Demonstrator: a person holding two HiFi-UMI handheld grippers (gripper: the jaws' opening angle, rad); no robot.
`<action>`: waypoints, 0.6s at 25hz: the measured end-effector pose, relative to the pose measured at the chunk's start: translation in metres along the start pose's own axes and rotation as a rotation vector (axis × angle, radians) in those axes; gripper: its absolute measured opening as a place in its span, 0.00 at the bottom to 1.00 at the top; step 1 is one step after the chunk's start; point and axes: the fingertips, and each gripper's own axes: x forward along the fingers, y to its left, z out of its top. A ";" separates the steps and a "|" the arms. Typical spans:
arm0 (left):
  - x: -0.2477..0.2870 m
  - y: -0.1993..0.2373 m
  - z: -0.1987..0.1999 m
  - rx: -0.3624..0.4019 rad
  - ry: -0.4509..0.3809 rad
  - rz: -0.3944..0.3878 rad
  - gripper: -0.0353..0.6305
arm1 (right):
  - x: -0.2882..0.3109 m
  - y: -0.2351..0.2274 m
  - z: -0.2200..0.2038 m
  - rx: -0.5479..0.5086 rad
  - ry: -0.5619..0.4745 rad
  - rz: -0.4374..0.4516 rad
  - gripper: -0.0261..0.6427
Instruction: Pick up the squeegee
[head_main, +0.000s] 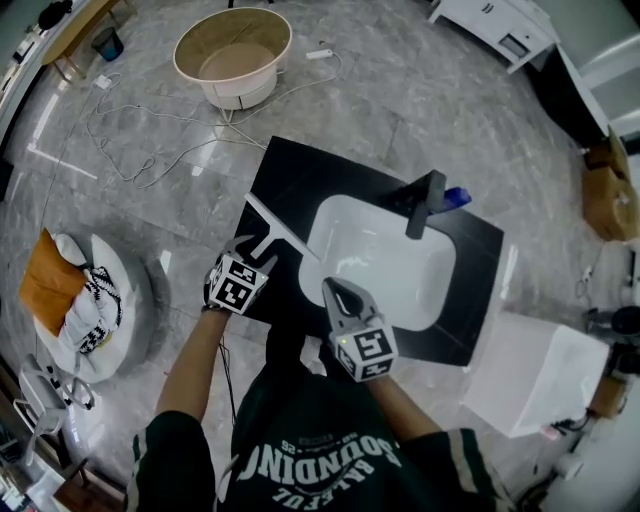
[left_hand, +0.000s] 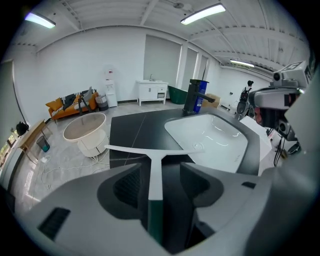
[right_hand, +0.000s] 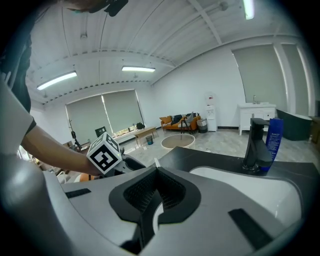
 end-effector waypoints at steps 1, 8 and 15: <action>0.003 0.001 0.001 0.003 0.009 -0.003 0.41 | 0.000 0.000 -0.001 -0.001 0.000 0.002 0.04; 0.027 0.007 -0.005 0.026 0.080 -0.004 0.37 | -0.002 0.000 -0.002 0.026 0.008 -0.008 0.04; 0.039 0.007 0.001 0.071 0.110 -0.005 0.26 | -0.007 -0.008 -0.009 0.016 0.009 -0.027 0.04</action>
